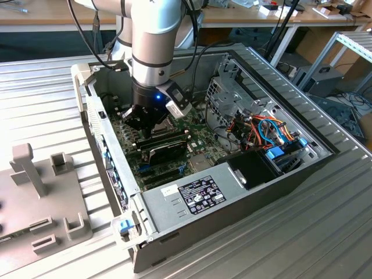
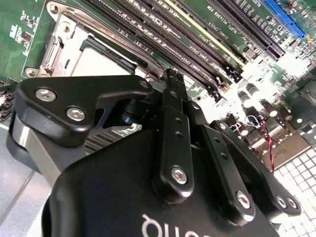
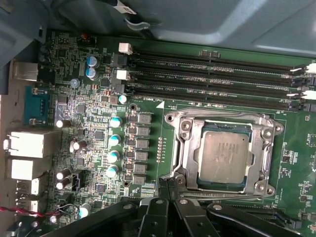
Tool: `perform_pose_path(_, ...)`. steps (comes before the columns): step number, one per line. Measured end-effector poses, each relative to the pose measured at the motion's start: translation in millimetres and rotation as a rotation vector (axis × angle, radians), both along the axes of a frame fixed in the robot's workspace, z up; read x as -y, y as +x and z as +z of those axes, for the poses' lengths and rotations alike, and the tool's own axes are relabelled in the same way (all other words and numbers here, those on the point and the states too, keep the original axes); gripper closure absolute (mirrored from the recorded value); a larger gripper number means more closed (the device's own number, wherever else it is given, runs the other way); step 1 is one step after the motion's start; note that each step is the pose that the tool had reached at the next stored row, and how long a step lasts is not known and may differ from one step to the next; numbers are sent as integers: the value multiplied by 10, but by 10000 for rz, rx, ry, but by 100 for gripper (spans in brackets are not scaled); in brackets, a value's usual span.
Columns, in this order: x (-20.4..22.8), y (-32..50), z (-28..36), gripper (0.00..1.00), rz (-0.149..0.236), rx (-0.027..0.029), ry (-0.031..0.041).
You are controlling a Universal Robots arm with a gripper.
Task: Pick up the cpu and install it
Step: 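Install the second cpu locking lever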
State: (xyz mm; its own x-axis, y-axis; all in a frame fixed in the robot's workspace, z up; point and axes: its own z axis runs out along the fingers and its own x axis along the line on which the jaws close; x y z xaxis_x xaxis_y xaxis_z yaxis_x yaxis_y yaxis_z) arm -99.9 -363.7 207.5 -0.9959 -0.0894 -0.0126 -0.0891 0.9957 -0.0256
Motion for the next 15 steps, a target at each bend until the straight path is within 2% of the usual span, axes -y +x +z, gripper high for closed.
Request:
perform_pose_path(9, -2, -5, -30, 89, -1, -1, 84)
perform_pose_path(15, -1, -6, -64, 89, -1, -4, 81)
